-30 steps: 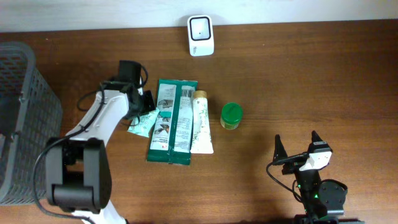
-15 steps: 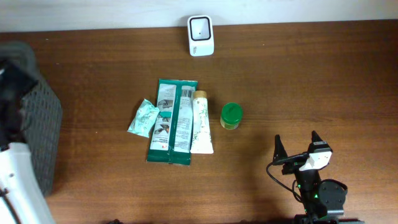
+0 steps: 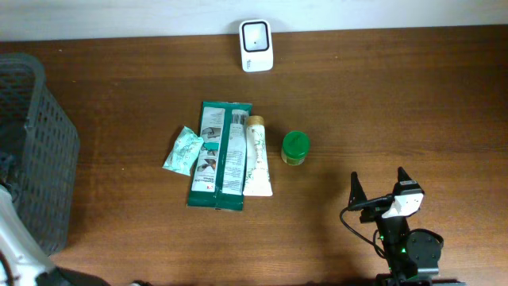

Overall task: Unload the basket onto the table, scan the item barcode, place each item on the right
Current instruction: 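Release the pouch and reach the left gripper into the basket for the Kleenex pack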

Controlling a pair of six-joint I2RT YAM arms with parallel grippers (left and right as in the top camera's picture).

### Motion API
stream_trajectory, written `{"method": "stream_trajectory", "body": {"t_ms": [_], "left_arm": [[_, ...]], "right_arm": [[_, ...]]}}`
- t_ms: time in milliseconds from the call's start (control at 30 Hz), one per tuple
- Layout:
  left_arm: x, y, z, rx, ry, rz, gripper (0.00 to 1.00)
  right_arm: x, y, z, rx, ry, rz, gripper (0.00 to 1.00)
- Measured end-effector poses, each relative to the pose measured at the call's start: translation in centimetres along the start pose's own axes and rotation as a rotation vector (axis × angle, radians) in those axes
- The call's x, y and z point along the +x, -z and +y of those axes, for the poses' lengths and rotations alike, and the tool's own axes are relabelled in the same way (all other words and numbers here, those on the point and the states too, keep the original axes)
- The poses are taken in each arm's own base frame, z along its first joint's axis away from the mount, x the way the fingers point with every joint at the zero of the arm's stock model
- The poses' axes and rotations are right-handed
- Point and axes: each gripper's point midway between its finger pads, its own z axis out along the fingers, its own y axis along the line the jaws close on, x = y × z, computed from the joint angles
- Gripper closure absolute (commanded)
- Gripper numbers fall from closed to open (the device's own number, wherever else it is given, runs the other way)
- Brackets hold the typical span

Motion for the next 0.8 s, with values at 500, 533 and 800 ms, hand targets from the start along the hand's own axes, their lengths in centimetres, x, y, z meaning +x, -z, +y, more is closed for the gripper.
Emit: {"method": "stream_trajectory", "body": {"t_ms": [500, 533, 800], "left_arm": [[0.1, -9.7, 0.3, -0.043, -0.302, 0.047, 0.39], [0.1, -10.1, 0.2, -0.042, -0.330, 0.045, 0.39], [1.1, -14.9, -0.3, -0.043, -0.498, 0.064, 0.45]], "right_arm": [[0.0, 0.0, 0.0, 0.000, 0.000, 0.000, 0.01], [0.0, 0.0, 0.0, 0.000, 0.000, 0.000, 0.02], [0.0, 0.0, 0.0, 0.000, 0.000, 0.000, 0.02]]}}
